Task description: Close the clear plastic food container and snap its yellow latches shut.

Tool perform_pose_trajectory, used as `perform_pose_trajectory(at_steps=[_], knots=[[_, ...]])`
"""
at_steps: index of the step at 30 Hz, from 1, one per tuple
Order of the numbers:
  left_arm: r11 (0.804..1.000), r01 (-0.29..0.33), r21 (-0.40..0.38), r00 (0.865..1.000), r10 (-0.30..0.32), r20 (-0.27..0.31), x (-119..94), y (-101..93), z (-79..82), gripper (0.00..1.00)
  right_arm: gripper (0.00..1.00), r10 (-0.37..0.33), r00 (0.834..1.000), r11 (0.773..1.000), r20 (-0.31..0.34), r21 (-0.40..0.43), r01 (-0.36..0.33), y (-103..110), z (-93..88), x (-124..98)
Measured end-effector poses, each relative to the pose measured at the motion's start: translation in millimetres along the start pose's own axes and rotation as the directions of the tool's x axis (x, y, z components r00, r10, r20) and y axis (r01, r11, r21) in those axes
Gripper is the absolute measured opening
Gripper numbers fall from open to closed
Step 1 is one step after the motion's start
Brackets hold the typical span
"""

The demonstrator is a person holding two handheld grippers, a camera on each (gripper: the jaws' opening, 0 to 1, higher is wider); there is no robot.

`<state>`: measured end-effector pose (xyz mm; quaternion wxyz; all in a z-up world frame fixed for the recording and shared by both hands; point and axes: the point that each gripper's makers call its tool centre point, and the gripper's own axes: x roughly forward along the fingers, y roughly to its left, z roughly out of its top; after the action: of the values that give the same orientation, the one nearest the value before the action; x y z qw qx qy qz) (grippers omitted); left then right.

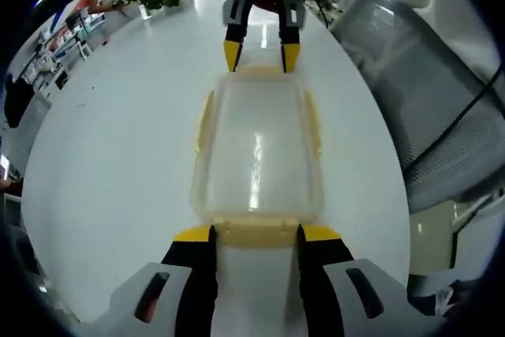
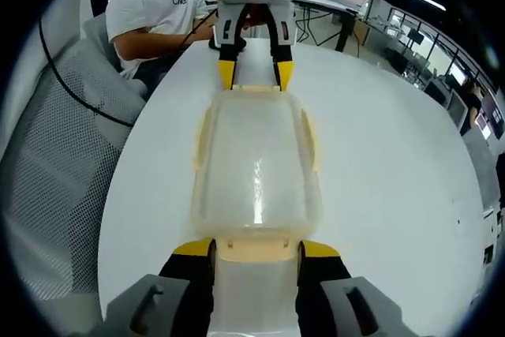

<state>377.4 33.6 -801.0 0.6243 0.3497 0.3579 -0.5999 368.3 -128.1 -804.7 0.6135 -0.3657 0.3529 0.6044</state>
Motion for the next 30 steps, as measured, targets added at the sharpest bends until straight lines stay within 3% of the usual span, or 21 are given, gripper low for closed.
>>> perform_pose_trajectory(at_steps=[30], knots=[[1.000,0.000,0.012,1.000,0.000,-0.004,0.0,0.2,0.1,0.38,0.37,0.021,1.000,1.000,-0.005,-0.012,-0.021,0.3,0.7,0.3]])
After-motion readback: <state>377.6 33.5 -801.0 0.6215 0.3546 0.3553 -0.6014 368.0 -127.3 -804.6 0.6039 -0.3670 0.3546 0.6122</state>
